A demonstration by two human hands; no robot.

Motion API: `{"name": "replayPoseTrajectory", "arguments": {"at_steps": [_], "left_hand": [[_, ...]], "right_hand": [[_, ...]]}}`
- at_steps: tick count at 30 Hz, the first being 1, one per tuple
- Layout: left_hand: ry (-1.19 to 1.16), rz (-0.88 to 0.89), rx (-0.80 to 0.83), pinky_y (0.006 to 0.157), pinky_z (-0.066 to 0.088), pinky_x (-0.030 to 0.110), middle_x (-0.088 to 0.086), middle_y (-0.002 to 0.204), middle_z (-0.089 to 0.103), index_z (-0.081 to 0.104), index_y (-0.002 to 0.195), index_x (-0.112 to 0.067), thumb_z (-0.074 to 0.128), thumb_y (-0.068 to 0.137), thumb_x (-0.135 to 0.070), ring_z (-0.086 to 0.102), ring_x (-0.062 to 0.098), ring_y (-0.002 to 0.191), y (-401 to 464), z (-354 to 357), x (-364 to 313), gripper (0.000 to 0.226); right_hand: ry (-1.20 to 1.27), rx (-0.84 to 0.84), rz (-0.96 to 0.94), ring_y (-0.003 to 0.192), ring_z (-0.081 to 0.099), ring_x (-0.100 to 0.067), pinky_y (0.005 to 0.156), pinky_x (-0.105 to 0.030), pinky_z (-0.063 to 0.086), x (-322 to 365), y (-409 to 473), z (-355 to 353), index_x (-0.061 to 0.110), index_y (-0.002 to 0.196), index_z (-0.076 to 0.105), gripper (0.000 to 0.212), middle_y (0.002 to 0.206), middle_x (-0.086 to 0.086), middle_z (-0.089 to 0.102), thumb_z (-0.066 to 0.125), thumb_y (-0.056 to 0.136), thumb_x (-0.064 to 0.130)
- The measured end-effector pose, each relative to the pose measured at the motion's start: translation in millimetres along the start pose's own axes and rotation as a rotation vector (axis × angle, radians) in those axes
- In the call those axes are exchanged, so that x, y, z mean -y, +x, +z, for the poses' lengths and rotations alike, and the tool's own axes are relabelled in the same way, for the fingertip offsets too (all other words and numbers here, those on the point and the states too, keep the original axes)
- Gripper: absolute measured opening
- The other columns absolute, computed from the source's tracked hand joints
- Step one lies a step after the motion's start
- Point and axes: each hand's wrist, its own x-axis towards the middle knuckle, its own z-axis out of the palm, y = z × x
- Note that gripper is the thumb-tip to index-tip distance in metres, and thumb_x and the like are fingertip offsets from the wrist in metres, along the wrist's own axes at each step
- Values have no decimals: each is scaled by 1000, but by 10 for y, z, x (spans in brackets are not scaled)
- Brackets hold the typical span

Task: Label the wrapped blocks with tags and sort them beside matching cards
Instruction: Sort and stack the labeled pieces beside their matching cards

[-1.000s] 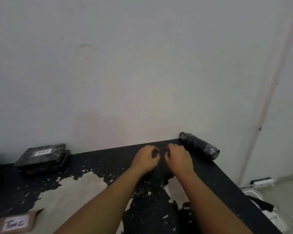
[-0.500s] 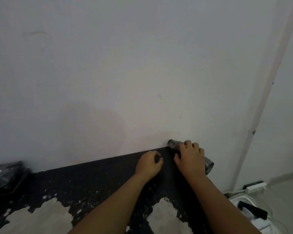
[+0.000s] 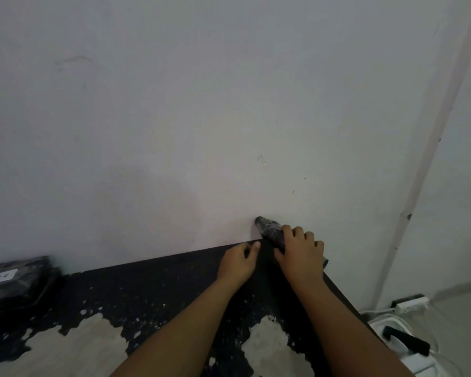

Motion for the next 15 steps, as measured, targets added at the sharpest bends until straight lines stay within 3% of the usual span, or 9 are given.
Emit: {"name": "replayPoseTrajectory", "arguments": {"at_steps": [3,6,12,15], "left_hand": [[-188,-129,21,91,61,40,2,102,77,74,102,-21,36,101,-81,73,20,93,-154,-239,-55,71],[-242,-176,15,86,61,38,4,100,79,74,103,-22,33,93,-92,74,23,91,-335,-594,-73,82],[-341,-225,-73,73,57,33,7,105,79,74,117,-15,47,103,-74,72,20,89,-717,-1321,14,66],[-403,-258,-139,79,61,36,2,101,76,71,115,-15,50,106,-65,73,19,91,-931,-1704,163,54]], "right_hand": [[43,-28,-91,108,66,-33,86,-47,51,297,-141,-179,24,142,61,66,123,-7,70,84,86,49],[97,-101,-173,99,68,-33,79,-47,54,653,-326,-393,22,138,65,70,114,-7,71,92,78,46],[245,-167,-259,108,67,-30,86,-45,55,1352,-718,-803,25,145,57,66,124,-4,68,83,88,49],[365,-151,-316,116,63,-25,94,-42,55,1635,-928,-961,28,148,49,65,131,0,64,72,93,53]]}}
